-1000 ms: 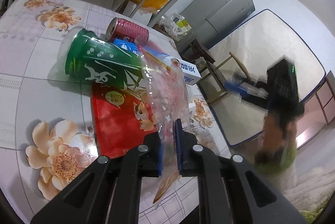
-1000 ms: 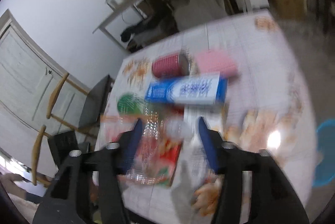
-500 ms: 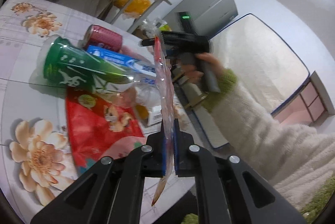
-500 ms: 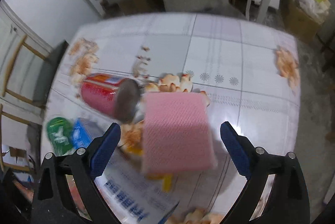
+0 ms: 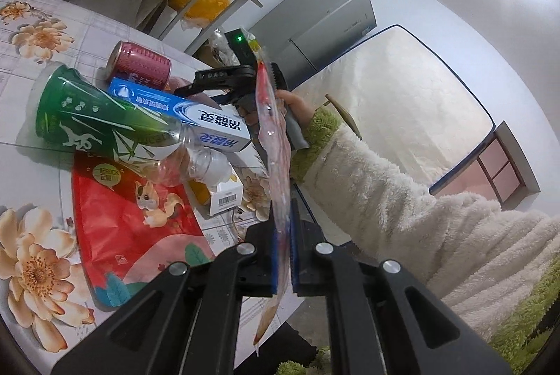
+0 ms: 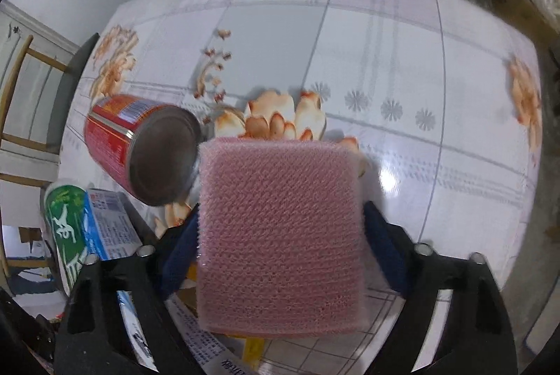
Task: Collect trash
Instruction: 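Grasp the pink sponge with the right tool while the left tool holds the bag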
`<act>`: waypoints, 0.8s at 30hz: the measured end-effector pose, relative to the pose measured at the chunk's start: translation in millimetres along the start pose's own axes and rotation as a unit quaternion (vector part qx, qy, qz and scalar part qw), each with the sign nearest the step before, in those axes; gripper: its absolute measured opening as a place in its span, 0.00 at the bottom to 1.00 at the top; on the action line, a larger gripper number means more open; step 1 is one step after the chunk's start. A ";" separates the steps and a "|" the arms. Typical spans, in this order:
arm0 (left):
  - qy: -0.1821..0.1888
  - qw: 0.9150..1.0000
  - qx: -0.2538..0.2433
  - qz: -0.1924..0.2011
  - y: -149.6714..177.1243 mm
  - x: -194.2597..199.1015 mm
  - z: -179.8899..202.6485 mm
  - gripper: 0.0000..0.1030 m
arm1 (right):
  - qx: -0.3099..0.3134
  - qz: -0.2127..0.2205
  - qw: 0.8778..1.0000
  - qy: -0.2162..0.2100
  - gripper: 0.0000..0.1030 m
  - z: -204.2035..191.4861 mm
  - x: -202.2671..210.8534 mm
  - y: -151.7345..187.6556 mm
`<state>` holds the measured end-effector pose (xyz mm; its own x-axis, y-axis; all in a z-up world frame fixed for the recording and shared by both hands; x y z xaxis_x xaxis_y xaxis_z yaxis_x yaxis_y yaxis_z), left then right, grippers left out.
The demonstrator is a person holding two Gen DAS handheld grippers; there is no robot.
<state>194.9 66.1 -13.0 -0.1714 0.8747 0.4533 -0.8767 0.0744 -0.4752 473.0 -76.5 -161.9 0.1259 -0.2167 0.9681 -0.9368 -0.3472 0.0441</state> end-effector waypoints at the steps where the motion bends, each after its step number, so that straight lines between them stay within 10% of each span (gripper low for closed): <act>1: 0.000 1.000 0.000 0.000 -1.6 -1.4 0.4 0.04 | 0.001 0.005 1.000 0.002 0.76 0.5 1.3 1.2; 13: 0.002 1.000 -0.017 0.005 -0.6 2.4 21.6 0.04 | -0.045 0.107 0.992 -0.054 0.75 32.5 80.0 40.2; 24: 0.026 0.998 -0.059 -0.020 -30.2 -29.8 67.7 0.04 | -0.133 0.271 0.944 -0.136 0.75 60.1 180.8 200.5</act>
<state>196.1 5.3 38.9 -0.1118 0.8931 0.4358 -0.8231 0.1625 -0.5442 327.5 -240.1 7.2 -0.3506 -0.5349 0.7687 -0.9317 0.1159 -0.3443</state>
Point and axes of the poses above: each gripper's, at about its wrist camera, not at the fingertips, and x roughly against the way its jaws point, z to its right, y to its underside, the point moved 10 cm from there along -x, roughly the way its jaws point, and after that the axes turned 13 degrees about -z, right-handed, at the moved point
